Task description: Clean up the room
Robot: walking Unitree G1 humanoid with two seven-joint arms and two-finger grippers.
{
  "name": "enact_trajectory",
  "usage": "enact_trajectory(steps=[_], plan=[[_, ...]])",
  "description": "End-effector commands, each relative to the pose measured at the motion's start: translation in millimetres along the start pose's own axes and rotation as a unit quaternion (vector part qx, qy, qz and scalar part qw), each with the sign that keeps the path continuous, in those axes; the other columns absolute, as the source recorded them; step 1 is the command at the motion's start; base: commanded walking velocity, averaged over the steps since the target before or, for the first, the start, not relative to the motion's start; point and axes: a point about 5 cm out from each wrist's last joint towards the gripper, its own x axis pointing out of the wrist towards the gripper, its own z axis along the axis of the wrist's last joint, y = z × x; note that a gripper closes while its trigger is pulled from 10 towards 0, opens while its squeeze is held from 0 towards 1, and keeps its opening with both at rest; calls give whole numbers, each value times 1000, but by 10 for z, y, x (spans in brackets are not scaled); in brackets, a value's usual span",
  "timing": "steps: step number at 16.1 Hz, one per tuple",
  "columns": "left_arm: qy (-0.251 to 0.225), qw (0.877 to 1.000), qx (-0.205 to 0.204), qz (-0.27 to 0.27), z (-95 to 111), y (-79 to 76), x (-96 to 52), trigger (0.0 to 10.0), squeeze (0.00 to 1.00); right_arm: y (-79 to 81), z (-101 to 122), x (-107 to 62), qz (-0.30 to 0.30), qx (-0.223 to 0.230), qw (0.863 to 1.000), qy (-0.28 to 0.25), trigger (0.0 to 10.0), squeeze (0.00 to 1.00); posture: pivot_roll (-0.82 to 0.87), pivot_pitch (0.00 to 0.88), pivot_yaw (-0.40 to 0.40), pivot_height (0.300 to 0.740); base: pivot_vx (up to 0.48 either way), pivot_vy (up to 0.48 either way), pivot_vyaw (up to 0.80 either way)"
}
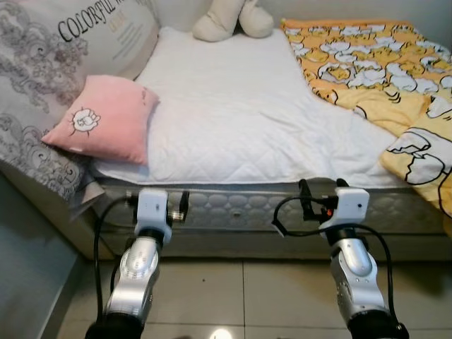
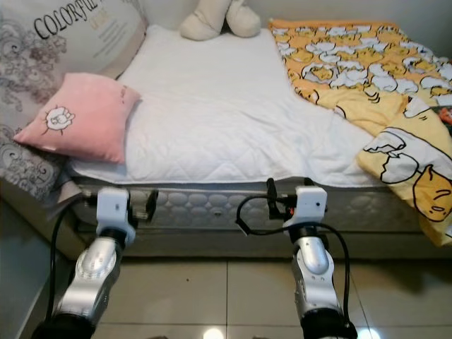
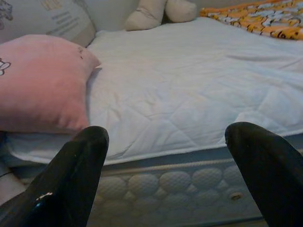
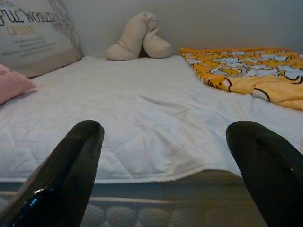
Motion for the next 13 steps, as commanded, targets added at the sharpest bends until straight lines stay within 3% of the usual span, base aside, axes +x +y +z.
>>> enact_trajectory(steps=[1,3,9,13], plan=[[8,1000,-8,5,-3,2,22,10000,0,-37,-4,11,-9,-3,1000,1,10000,0,-77,0,40,740,0,-469,0],[3,1000,-14,8,60,-43,99,10000,0,-43,-27,14,-20,-2,1000,8,10000,0,-78,0,41,740,0,-459,213],[5,1000,-15,-19,95,-157,187,10000,0,-96,-107,-43,-40,-12,999,19,10000,0,-108,0,60,740,0,-455,731],[-2,999,-15,-45,140,-236,220,10000,0,-92,-92,-32,-40,-17,999,16,10000,0,-119,0,65,740,0,-453,0]])
